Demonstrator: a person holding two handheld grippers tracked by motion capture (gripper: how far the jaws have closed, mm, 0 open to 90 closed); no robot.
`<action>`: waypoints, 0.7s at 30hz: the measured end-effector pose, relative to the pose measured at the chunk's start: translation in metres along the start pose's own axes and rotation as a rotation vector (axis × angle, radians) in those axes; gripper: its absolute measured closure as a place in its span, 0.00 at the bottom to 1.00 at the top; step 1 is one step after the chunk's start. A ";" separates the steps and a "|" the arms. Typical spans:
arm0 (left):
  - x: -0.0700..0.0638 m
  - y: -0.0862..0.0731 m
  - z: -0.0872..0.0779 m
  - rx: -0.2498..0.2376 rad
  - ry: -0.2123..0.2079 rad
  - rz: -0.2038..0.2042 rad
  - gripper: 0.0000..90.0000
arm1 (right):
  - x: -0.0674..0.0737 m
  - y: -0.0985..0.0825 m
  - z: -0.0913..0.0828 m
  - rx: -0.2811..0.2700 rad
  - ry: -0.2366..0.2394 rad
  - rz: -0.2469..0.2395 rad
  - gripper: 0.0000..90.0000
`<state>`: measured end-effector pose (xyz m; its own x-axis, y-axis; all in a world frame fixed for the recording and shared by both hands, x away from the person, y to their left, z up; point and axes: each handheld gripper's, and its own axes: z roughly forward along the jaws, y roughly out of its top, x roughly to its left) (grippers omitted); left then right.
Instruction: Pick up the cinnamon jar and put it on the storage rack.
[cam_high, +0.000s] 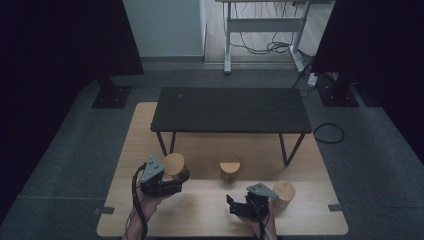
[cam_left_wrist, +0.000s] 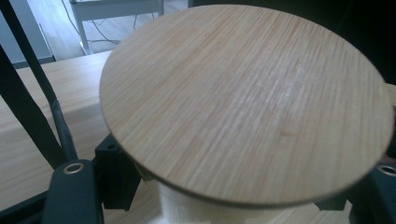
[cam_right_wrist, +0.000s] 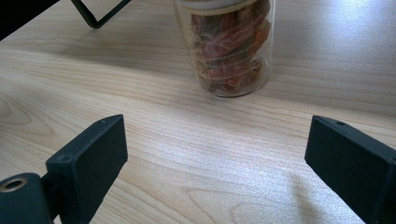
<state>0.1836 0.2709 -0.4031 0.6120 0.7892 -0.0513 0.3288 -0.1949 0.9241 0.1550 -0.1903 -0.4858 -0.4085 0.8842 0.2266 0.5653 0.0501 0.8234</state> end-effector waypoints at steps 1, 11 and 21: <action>0.000 0.001 0.000 0.001 0.001 0.000 0.28 | 0.000 0.000 0.000 0.000 0.000 0.000 0.06; 0.000 0.006 -0.001 -0.002 0.007 -0.008 0.28 | 0.000 0.000 0.000 0.003 -0.001 -0.004 0.06; -0.002 0.011 -0.001 -0.002 0.006 -0.001 0.28 | 0.001 0.000 0.000 0.003 -0.002 -0.008 0.06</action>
<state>0.1857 0.2678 -0.3926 0.6075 0.7928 -0.0497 0.3277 -0.1931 0.9248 0.1551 -0.1896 -0.4856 -0.4118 0.8845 0.2192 0.5644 0.0587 0.8234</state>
